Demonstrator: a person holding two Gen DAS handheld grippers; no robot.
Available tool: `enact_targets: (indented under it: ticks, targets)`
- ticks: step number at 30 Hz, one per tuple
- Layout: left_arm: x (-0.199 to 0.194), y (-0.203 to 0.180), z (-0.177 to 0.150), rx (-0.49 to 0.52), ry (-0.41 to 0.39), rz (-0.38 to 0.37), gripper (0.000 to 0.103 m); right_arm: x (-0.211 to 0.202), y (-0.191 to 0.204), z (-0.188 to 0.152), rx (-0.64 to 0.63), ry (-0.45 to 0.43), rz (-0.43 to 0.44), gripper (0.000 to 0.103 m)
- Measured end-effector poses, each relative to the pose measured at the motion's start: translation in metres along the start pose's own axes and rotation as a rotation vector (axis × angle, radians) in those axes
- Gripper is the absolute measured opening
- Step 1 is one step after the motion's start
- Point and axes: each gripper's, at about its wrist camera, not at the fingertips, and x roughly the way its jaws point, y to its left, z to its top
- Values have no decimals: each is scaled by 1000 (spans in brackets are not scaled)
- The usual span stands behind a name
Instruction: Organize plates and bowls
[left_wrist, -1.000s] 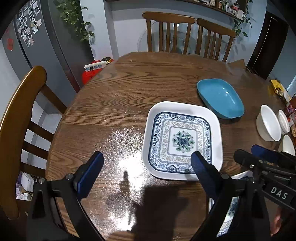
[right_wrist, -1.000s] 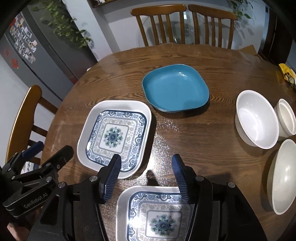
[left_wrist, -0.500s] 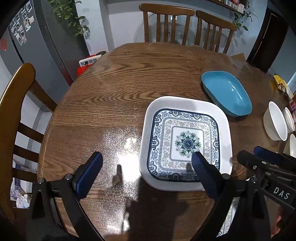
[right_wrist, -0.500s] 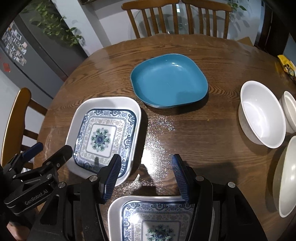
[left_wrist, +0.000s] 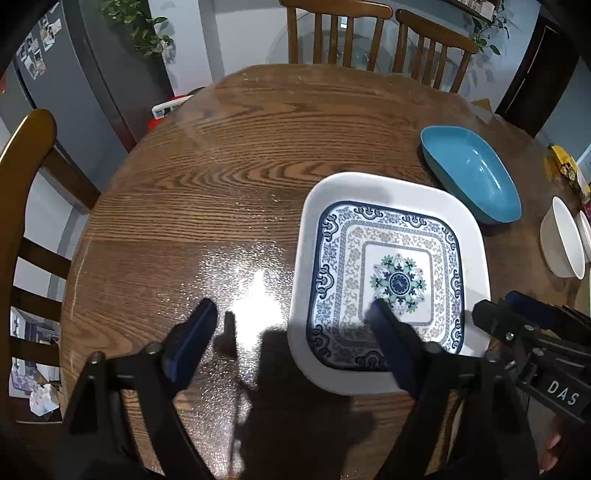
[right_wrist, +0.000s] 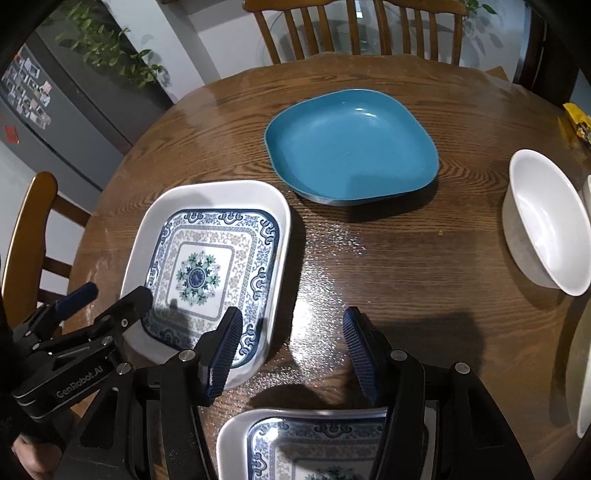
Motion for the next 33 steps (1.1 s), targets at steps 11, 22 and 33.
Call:
enact_targets:
  ticks: [11,22,33]
  targets:
    - [10,-4,-2,7,5,-30,24,12,15,1,-80,-5,-35,21]
    - [-12,-7,-15,23,-26,-31,22,-13,25,-8,-94,-71,-31,10]
    - [-71,-19,-37,34,-117,-47,21,-66,17,-27,-101,-144,-3,10]
